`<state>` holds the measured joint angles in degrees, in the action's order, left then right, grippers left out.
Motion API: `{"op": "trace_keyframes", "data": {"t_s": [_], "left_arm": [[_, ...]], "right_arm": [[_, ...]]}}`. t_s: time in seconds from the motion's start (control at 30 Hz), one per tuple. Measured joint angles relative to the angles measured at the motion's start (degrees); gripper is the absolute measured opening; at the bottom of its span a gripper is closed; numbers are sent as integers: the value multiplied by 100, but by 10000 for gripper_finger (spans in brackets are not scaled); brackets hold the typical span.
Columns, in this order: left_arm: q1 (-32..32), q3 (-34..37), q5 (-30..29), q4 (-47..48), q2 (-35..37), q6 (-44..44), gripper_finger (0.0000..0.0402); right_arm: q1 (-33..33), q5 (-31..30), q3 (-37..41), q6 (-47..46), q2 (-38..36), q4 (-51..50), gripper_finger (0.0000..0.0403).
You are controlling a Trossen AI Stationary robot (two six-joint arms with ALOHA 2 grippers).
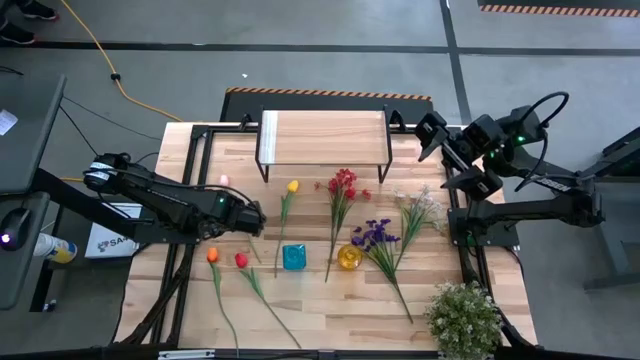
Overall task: Pick and place flowers into a vace then onto a shelf
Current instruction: Put the pink tulip into the blue vase
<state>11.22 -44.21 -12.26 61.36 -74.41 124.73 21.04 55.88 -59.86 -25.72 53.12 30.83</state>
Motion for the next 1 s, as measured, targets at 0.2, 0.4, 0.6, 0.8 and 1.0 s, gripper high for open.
{"op": "trace_keyframes", "data": {"t_s": [0.2,0.4,0.6,0.8,1.0], "left_arm": [[-2,0,-104,136,0,167,395],[-57,7,-456,426,-283,603,395],[-544,7,-530,242,-776,531,394],[-1097,2,-356,-179,-1249,-293,394],[-1275,16,-185,-260,-1509,-473,394]], "right_arm": [[-1,153,0,-172,0,2,273],[-4,601,0,-537,0,4,273],[-4,772,0,-537,2,2,273],[-4,845,0,-539,2,2,273],[-4,1071,0,-539,2,-15,273]]}}
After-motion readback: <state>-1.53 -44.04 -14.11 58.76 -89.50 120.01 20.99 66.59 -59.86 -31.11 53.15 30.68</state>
